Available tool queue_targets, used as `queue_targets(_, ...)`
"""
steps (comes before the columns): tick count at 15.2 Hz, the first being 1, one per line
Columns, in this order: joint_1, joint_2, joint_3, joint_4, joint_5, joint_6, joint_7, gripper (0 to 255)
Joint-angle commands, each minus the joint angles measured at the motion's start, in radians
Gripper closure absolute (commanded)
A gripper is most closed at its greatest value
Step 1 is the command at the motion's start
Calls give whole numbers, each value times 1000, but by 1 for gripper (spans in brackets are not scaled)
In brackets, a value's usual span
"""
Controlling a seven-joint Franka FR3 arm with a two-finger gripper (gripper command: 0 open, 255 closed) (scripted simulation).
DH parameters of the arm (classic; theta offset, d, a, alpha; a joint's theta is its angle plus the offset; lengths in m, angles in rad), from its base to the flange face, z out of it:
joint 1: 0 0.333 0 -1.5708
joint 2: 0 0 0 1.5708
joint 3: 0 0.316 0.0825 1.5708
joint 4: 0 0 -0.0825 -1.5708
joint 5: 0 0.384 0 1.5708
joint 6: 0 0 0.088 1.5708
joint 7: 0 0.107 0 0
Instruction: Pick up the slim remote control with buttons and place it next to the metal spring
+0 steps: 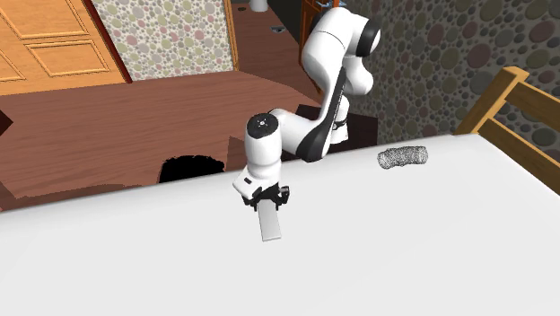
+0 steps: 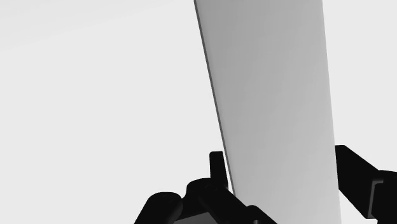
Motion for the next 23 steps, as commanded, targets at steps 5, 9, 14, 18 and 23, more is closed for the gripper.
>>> queue_targets(5,2,-31,-3,35,-6,-66,4,255)
queue_targets(9,3,-48,-4,65,-10,-113,5,255)
queue_targets(14,3,-65,-6,109,-13,-173,7,255)
queue_targets(18,2,-75,-7,148,-15,-223,8,255)
queue_targets(23,17,-108,-3,153,-23,-259,28,255)
